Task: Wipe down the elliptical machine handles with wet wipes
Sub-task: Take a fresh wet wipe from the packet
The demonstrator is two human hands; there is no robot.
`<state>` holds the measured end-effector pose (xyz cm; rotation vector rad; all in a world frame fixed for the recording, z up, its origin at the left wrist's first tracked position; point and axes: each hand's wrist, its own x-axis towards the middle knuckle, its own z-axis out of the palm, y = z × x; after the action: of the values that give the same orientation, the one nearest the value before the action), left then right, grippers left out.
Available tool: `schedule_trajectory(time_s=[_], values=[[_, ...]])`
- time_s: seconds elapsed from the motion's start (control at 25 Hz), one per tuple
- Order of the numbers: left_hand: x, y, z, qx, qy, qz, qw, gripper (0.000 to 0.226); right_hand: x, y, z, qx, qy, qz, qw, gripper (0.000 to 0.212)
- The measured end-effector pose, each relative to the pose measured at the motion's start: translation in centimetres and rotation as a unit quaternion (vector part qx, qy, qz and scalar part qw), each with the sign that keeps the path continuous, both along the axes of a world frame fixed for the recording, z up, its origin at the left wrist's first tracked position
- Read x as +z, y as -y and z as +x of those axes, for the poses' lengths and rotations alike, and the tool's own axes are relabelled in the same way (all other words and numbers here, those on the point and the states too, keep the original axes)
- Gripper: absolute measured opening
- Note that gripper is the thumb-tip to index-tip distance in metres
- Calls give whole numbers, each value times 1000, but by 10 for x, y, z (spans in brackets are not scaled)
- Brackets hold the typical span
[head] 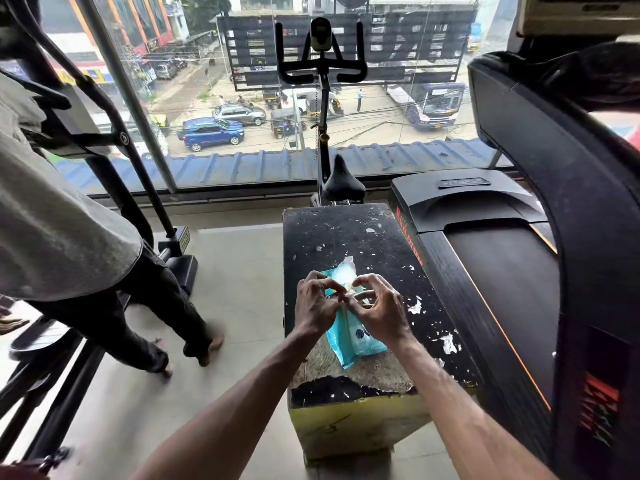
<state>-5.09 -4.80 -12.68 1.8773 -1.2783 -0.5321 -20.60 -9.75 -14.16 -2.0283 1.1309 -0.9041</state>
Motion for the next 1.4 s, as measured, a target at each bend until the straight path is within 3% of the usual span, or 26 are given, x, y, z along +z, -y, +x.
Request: schedule_trajectory(time_s=[0.16,0.36,0.56,0.92,1.08,1.4], values=[[-3,1,6,7,-45,-7,999,2,-6,1,3,-5,-26,-55,998,10],[-4,0,4,-2,-23,15,1000,11,-1,-1,4,-40,-30,-12,999,7],[-7,-5,4,-59,24,52,997,34,1,-2,1,-52,26,32,998,6],[-5,-4,4,-108,115,56,986,45,-1,-6,5,-106,70,2,992,6],[-4,-4,6,-122,117,72,983,34,10,-8,7,-145,111,-13,983,8],[-5,-5,7,-97,114,83,985,33,44,-12,8,-226,249,-5,942,4]])
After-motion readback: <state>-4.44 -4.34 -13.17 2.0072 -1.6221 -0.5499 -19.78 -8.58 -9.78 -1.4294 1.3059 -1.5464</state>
